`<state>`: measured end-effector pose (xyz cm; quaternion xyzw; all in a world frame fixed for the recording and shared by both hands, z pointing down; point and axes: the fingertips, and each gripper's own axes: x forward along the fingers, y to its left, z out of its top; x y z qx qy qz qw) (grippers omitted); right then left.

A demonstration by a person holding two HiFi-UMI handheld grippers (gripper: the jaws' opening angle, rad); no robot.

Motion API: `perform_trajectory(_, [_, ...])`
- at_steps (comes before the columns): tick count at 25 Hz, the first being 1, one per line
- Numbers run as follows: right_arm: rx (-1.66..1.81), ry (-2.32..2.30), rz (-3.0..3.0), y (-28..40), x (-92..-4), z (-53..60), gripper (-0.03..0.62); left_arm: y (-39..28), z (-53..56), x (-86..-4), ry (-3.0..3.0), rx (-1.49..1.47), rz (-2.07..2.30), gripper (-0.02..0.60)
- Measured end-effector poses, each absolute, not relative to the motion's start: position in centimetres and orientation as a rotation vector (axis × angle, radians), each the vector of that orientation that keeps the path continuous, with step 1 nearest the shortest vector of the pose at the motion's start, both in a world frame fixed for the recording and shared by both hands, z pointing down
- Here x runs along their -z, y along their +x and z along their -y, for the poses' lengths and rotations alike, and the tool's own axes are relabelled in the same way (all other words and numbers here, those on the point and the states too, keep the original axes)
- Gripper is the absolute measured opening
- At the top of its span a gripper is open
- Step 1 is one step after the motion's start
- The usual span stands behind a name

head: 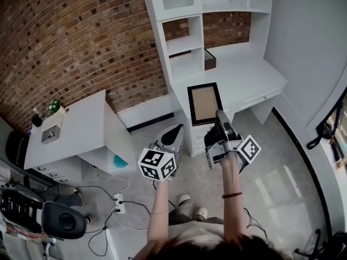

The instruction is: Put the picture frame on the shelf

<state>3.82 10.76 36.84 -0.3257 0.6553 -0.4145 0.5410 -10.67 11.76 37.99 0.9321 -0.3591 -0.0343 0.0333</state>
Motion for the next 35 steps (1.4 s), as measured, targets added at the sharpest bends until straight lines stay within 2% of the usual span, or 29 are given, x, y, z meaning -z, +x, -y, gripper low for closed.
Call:
perform_trajectory(8, [0.997, -0.751, -1.55, 3.9, -37.3, -8.1, 0.075, -10.7, -9.3, -38.5, 2.851, 0.107, 1.113, 0.011])
perform_trajectory(35, [1.0, -0.795, -1.512, 6.2, -39.7, 12.1, 0.075, -7.8, 12.7, -39.8, 2.851, 0.117, 1.034, 0.011])
